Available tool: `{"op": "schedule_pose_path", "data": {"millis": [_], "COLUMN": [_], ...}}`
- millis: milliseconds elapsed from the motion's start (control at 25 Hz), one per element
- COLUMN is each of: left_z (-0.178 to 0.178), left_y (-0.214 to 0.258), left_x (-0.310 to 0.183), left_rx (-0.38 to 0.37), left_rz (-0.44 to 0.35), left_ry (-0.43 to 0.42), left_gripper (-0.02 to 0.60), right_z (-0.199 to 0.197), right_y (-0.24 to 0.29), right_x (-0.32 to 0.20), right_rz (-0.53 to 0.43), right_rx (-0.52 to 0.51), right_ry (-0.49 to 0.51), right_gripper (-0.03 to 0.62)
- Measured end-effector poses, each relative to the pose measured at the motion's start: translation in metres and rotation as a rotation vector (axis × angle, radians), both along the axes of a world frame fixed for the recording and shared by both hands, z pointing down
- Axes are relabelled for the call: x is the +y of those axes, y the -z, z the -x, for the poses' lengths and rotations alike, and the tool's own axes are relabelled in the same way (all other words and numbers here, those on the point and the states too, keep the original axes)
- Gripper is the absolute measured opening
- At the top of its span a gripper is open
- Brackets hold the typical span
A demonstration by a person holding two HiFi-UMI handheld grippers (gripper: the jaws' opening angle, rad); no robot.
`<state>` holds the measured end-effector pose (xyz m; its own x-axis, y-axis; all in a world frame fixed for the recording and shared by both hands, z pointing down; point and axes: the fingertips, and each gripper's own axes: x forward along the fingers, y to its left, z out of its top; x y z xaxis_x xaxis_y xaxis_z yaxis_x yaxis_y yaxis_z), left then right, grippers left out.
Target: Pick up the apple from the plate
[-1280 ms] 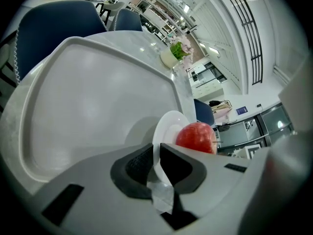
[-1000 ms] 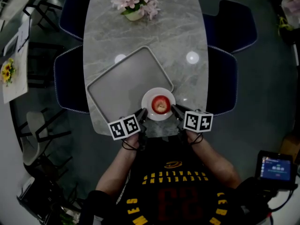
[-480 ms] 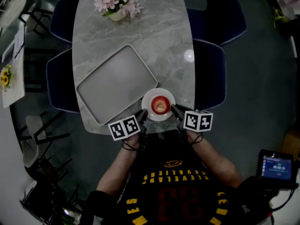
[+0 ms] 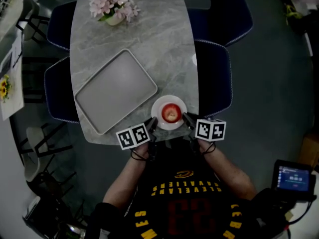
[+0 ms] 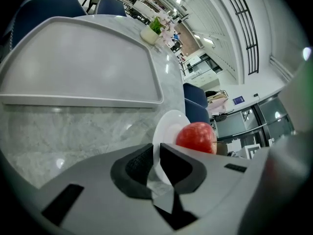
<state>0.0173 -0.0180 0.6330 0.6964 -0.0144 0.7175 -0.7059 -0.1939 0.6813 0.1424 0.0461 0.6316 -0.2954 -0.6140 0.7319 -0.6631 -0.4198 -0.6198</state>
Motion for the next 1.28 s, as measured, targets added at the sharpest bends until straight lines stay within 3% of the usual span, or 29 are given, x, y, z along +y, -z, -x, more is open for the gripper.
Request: {"op": "schedule_pose_path", "data": {"millis": [640,1280], "left_z": [-0.022,-0.022], "left_y": [-0.021,-0.042], "left_x": [0.013,0.016], "left_rx": [-0.034,-0.057], "left_rz": [0.015,0.041], "left_ry": [-0.083,-0.092], "left_gripper": [0.046,0.046], "right_z": [-0.02,-0.02], "right_y": [-0.023,-0.042], "right_x": [0.017,0.02], "right_rz": [0.044,0.075], "right_rx": [-0.003,-0.011], "right_ry": [-0.043,-0.043], "right_gripper": [0.054,0.054]}}
